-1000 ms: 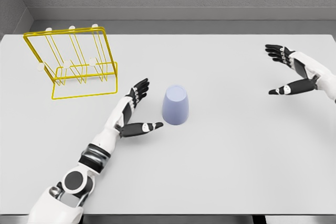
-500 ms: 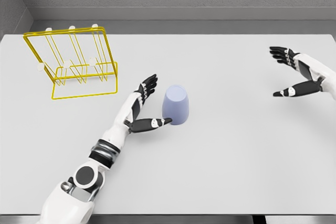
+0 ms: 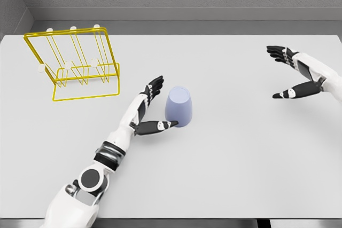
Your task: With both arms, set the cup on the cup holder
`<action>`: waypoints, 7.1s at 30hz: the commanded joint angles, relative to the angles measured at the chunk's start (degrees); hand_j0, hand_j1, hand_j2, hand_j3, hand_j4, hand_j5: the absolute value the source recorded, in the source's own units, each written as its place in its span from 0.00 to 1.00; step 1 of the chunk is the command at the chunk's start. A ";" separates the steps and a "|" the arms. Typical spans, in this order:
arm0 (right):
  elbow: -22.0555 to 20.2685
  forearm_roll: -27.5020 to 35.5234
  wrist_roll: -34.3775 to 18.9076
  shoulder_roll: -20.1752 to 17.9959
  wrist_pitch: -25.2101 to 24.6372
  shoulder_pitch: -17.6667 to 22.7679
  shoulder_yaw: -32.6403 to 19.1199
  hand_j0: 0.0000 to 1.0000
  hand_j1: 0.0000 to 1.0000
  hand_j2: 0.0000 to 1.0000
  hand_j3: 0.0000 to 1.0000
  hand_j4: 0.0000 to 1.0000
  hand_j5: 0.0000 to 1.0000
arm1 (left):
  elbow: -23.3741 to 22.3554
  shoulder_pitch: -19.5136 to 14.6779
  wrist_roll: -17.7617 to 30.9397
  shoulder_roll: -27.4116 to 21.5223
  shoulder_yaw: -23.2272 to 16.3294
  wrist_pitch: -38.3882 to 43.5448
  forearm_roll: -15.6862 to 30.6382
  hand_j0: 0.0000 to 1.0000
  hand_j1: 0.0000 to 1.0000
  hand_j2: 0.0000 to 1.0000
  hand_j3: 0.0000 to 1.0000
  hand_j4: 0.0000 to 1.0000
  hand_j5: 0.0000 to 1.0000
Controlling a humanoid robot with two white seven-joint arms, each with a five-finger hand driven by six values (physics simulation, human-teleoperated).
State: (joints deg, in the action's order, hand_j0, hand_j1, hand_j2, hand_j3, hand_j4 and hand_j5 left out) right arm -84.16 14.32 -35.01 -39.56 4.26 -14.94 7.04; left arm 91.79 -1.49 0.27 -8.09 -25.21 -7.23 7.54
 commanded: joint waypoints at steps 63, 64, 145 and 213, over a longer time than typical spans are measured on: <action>6.29 -0.17 0.01 0.89 10.50 -0.79 1.57 1.00 1.00 1.00 1.00 1.00 1.00 | -5.22 -3.08 0.08 4.49 -2.04 0.81 -1.30 1.00 1.00 1.00 1.00 1.00 1.00; 6.29 -0.17 0.01 0.89 10.42 -0.79 1.57 1.00 1.00 1.00 1.00 1.00 1.00 | -5.22 -3.08 0.08 4.49 -2.04 0.81 -1.30 1.00 1.00 1.00 1.00 1.00 1.00; 6.21 -1.32 0.01 1.24 10.42 -0.88 1.84 1.00 1.00 1.00 1.00 1.00 1.00 | 9.02 1.32 1.05 2.73 8.42 -6.39 0.19 0.65 0.65 0.65 0.65 0.65 0.65; 7.61 -1.40 0.01 1.16 10.33 -2.99 4.30 1.00 1.00 1.00 1.00 1.00 1.00 | 9.11 -0.35 0.44 -3.33 22.40 -6.13 5.55 0.65 0.65 0.65 0.65 0.65 0.65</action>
State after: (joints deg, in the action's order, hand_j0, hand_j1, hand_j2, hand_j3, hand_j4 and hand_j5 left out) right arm -76.53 12.56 -35.01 -38.34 14.64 -17.93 11.25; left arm 100.88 -1.85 0.75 -11.16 -2.95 -13.58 13.03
